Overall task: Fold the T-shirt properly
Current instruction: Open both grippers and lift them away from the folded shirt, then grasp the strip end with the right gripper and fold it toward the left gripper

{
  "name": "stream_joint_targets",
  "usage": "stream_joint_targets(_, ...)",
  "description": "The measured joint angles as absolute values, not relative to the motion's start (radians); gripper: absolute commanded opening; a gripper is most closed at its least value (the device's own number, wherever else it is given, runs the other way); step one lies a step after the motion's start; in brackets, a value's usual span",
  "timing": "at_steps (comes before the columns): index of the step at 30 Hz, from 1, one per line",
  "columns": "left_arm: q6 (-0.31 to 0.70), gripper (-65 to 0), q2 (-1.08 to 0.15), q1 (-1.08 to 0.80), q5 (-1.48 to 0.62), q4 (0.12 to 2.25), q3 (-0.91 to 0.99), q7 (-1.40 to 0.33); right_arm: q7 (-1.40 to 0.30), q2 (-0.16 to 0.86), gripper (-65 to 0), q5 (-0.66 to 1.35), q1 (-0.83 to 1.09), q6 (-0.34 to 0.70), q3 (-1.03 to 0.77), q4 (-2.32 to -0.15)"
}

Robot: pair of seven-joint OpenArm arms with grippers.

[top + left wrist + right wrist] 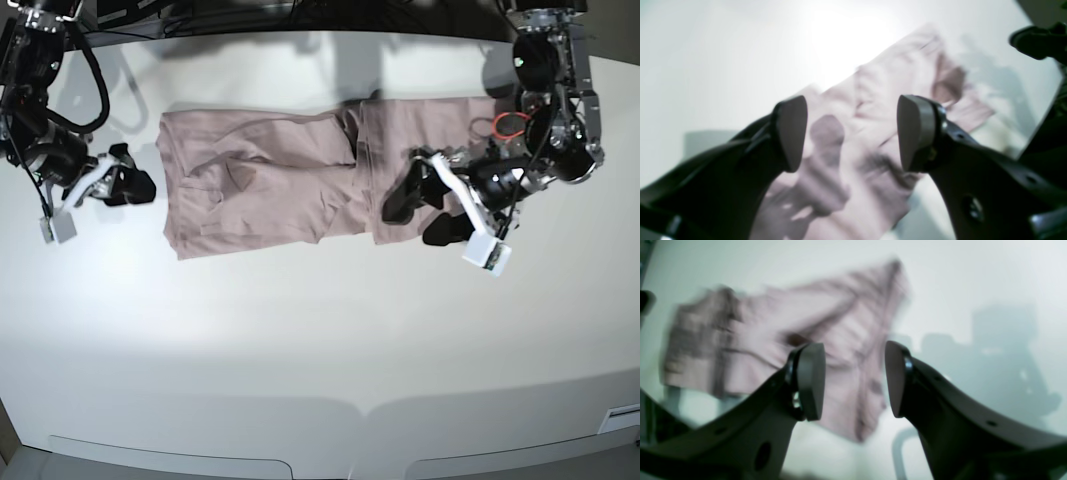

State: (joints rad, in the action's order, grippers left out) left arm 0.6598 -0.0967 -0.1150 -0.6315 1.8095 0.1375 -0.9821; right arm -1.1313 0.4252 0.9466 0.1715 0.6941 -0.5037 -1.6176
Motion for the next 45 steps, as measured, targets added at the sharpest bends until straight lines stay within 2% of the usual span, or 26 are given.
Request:
stream_joint_targets(7,0.658,-23.5,-0.129,-0.184,-0.633,1.81,0.135,-0.881,-1.263,0.502,-35.0,1.084,0.047,0.697,-0.5,-1.256)
stream_joint_targets(14,0.657,-23.5,-0.13,-0.205,-0.629,1.81,0.136,-0.863,-1.276,0.508,-35.0,1.085,-0.059,0.697,-0.406,-1.067)
stream_joint_targets(18,0.657,-23.5,-0.131,-0.207,-0.628,1.81,0.136,-0.863,-1.272,0.509,-35.0,1.073,-0.098,0.697,-0.3,-1.05)
stream_joint_targets(27,0.657,-23.5,-0.131,-0.207,-0.629,1.81,0.136,-0.864,-1.133,0.513,-35.0,1.104,-0.108,0.706,-0.09,-1.049)
stream_joint_targets(34,0.657,-23.5,-0.13,-0.207,-0.629,1.81,0.136,-0.865,-1.076,0.453,-35.7,1.087,-0.111,0.709,-0.038,-1.054)
stream_joint_targets(36,0.657,-23.5,-0.131,-0.207,-0.628,1.81,0.136,-0.867,-1.073,0.437,-40.7,1.068,-0.113,0.71,-0.038,-1.055)
stream_joint_targets(40,0.657,-23.5,-0.13,-0.207,-0.629,1.81,0.136,-0.885,-1.068,0.429,-61.6,1.047,-0.113,0.708,-0.037,-1.053)
stream_joint_targets(41,0.657,-23.5,-0.131,-0.207,-0.628,1.81,0.136,-0.897,-1.054,0.43,-65.0,1.047,-0.109,0.709,-0.036,-1.053)
stream_joint_targets(45,0.657,-23.5,-0.131,-0.207,-0.629,1.81,0.136,-0.917,-1.048,0.465,-65.0,1.045,-0.113,0.709,-0.038,-1.051)
